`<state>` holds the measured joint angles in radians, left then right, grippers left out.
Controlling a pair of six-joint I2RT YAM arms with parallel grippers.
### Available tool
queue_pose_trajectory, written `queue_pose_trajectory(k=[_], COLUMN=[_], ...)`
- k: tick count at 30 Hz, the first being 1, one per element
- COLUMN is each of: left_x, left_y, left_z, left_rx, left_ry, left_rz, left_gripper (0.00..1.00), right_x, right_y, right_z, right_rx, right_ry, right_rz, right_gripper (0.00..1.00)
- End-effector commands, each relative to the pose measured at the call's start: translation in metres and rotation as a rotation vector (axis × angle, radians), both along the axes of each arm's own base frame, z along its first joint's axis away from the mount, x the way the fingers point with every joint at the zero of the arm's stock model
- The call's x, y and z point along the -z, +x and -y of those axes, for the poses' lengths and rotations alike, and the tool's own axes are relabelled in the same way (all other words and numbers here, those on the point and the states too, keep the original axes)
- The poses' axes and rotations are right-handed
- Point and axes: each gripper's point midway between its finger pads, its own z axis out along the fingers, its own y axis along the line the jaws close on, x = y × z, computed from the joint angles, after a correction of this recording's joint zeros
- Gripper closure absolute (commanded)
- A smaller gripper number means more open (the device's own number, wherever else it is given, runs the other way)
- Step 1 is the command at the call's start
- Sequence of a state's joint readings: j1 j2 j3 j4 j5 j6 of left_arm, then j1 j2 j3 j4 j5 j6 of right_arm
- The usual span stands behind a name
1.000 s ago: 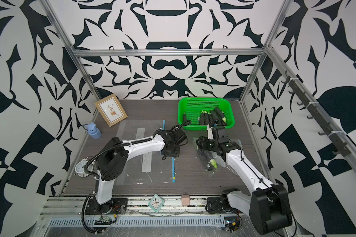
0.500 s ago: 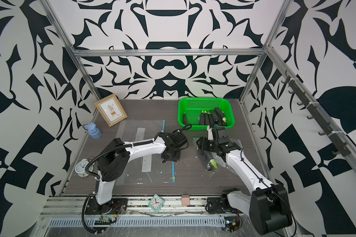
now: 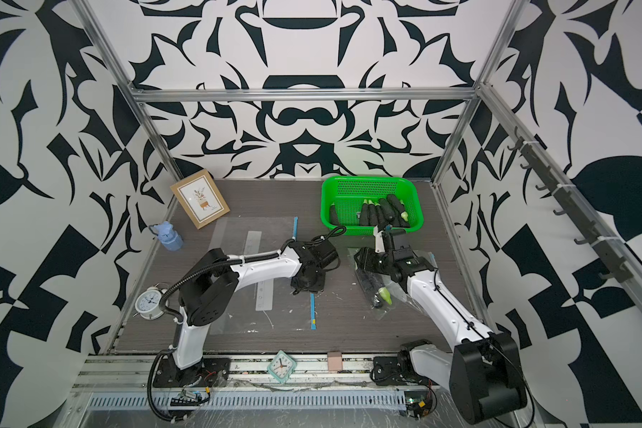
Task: Place the eggplant in a zip-top bag and seal the zipper
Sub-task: Pick up the zipper food storage bag at the center of the board, then open the zipper of the food storage bag at the center of the board.
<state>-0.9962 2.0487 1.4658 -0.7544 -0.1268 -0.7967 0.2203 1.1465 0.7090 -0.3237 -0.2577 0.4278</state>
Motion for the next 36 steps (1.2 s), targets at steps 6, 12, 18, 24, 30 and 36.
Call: queue_pose_trajectory(k=[6,12,18,24,30,36], left_x=[0.007,-0.012,-0.036,-0.057,-0.077,-0.093], left_y=[-0.004,-0.002,-0.001,0.004,0.012,0.018], left_z=[-0.004,-0.004,-0.01,-0.021,-0.029,-0.035], left_rx=[-0.012,-0.009,-0.003,-0.03,-0.044,-0.059], left_ry=[0.03,0.004,-0.035,-0.118,-0.161,-0.185], left_rz=[-0.022,0.006,0.043,0.063,0.106,0.146], left_gripper=[0.83,0.93,1.0,1.0,1.0,1.0], right_x=[-0.006,-0.009,-0.009,-0.001,0.007,0.004], right_y=[0.003,0.003,0.003,-0.002,-0.013,-0.025], right_z=[0.0,-0.002,-0.017,-0.047,-0.088,-0.127], right_rx=[0.006,-0.003,-0.039,-0.111,-0.209,-0.3], right_ry=[-0.005,-0.008,-0.005,0.054,0.124,0.175], right_rz=[0.033,0.037,0.045,0.04,0.027,0.029], right_gripper=[0.35,0.35,0.35,0.37,0.38,0.41])
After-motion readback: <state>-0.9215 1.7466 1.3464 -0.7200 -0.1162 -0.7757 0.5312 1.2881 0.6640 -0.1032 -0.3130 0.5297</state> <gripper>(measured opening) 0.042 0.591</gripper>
